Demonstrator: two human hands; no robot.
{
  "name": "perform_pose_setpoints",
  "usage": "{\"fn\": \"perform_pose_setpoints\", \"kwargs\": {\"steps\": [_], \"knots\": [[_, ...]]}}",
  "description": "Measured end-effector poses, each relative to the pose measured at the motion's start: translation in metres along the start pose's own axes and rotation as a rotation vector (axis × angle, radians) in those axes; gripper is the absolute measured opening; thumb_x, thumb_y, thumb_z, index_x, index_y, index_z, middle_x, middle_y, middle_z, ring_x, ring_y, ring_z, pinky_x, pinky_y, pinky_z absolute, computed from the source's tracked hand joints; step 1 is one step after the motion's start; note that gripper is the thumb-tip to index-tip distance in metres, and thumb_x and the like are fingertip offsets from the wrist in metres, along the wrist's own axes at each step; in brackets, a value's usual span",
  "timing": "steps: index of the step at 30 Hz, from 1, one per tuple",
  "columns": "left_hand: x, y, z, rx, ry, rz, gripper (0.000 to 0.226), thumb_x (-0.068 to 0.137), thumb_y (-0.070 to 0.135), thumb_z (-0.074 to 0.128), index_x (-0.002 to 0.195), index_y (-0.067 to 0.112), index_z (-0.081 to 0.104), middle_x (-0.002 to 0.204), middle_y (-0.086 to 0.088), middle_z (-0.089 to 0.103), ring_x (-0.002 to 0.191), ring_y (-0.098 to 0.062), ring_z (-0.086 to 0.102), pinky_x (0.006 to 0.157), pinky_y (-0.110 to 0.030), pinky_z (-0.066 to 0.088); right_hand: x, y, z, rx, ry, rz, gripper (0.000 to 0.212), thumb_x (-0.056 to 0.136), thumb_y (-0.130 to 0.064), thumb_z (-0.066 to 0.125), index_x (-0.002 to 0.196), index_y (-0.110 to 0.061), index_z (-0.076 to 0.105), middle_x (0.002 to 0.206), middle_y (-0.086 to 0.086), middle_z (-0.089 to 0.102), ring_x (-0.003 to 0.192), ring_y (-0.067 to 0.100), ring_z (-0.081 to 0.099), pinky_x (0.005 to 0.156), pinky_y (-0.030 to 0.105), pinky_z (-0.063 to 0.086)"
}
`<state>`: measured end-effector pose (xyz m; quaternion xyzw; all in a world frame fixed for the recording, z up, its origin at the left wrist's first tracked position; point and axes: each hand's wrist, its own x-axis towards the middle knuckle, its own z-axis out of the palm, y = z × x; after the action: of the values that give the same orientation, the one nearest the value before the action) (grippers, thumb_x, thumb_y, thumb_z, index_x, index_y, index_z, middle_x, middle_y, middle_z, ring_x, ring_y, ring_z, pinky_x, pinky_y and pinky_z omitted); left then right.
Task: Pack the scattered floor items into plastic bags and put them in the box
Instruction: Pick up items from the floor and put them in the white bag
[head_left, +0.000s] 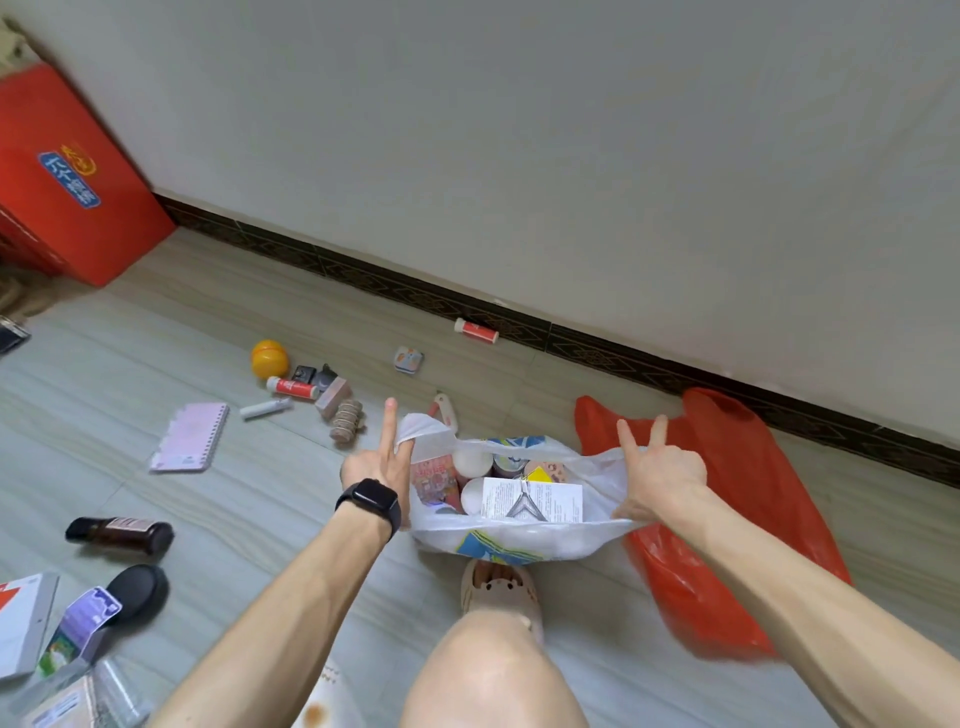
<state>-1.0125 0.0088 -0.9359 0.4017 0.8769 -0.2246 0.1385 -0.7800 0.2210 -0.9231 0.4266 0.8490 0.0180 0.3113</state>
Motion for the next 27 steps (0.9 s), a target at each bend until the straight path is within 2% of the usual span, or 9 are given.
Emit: {"fn": "perform_pose_setpoints", "kwargs": {"steps": [2,5,9,13,17,20,23,25,27], "knots": [[-0.001,0.0,-0.003,-0.059,0.007,0.02,0.095,0.078,0.032,0.07,0.15,0.036,0.008,0.155,-0.007,-0.037,0.101,-0.027,0.063,0.065,-0.03,0.043,-0.001,0.003,-0.003,0.024,0.106,-0.006,0.095,0.084,-0.036,0.062,0.157,-0.026,0.001,0.162,0.024,0.004,0.103,0.03,0.067,0.064,0.031,0.041],[-0.004,-0.003,-0.016,-0.16,0.045,0.059,0.095,0.082,0.017,0.062,0.152,0.042,0.002,0.159,-0.004,-0.028,0.097,-0.028,0.062,0.063,-0.031,0.046,-0.011,0.004,-0.009,0.134,0.252,-0.008,0.063,0.086,-0.015,0.052,0.146,-0.022,0.032,0.136,0.014,0.049,0.099,0.033,0.066,0.065,0.034,0.042],[-0.011,-0.013,-0.026,-0.171,-0.033,0.071,0.063,0.092,0.012,0.045,0.146,0.043,0.036,0.156,-0.008,0.022,0.11,-0.028,0.062,0.082,-0.038,0.053,-0.018,0.009,-0.017,0.295,0.219,0.045,0.041,0.085,-0.009,0.045,0.122,-0.025,0.049,0.105,0.01,0.064,0.095,0.035,0.061,0.072,0.035,0.044],[-0.015,-0.016,-0.02,-0.228,-0.062,0.129,0.057,0.09,0.019,0.043,0.144,0.037,0.041,0.132,-0.005,0.054,0.117,-0.028,0.058,0.093,-0.039,0.051,-0.014,0.018,-0.03,1.134,0.36,0.13,0.029,0.083,-0.006,0.043,0.097,-0.03,0.052,0.088,-0.001,0.07,0.091,0.032,0.058,0.07,0.035,0.041],[-0.02,-0.006,-0.011,-0.246,-0.019,0.101,0.062,0.092,0.018,0.041,0.151,0.028,0.026,0.143,-0.009,0.043,0.116,-0.033,0.057,0.091,-0.041,0.051,-0.027,0.006,-0.039,1.601,0.396,0.104,0.042,0.079,0.005,0.037,0.069,-0.022,0.067,0.092,-0.009,0.075,0.104,0.021,0.064,0.087,0.034,0.049],[-0.023,0.004,-0.008,-0.258,-0.027,0.07,0.069,0.093,0.02,0.043,0.155,0.024,0.013,0.157,-0.011,0.022,0.116,-0.033,0.059,0.087,-0.041,0.05,-0.031,-0.001,-0.032,1.252,0.359,0.009,0.041,0.084,-0.005,0.044,0.083,-0.03,0.077,0.102,-0.007,0.075,0.099,0.015,0.064,0.086,0.032,0.049],[-0.021,0.009,-0.008,-0.208,-0.009,0.035,0.068,0.096,0.024,0.044,0.156,0.024,0.011,0.161,-0.011,0.012,0.111,-0.029,0.062,0.076,-0.035,0.046,-0.033,-0.007,-0.023,0.871,0.307,-0.08,0.028,0.088,-0.04,0.053,0.091,-0.024,0.076,0.103,-0.007,0.073,0.1,0.02,0.066,0.082,0.03,0.05],[-0.017,0.01,-0.007,-0.164,0.022,0.02,0.069,0.096,0.025,0.045,0.156,0.024,0.009,0.163,-0.011,0.007,0.106,-0.025,0.065,0.069,-0.032,0.043,-0.031,-0.01,-0.02,0.574,0.231,-0.079,0.044,0.081,-0.062,0.053,0.1,-0.025,0.068,0.109,0.001,0.068,0.097,0.028,0.066,0.079,0.035,0.053],[-0.012,0.008,-0.004,-0.118,0.054,0.01,0.079,0.095,0.02,0.048,0.156,0.026,0.0,0.163,-0.014,-0.002,0.094,-0.022,0.068,0.062,-0.029,0.042,-0.025,-0.01,-0.016,0.243,0.106,-0.074,0.071,0.075,-0.067,0.058,0.137,-0.034,0.043,0.143,0.01,0.047,0.11,0.031,0.063,0.083,0.038,0.051]]}}
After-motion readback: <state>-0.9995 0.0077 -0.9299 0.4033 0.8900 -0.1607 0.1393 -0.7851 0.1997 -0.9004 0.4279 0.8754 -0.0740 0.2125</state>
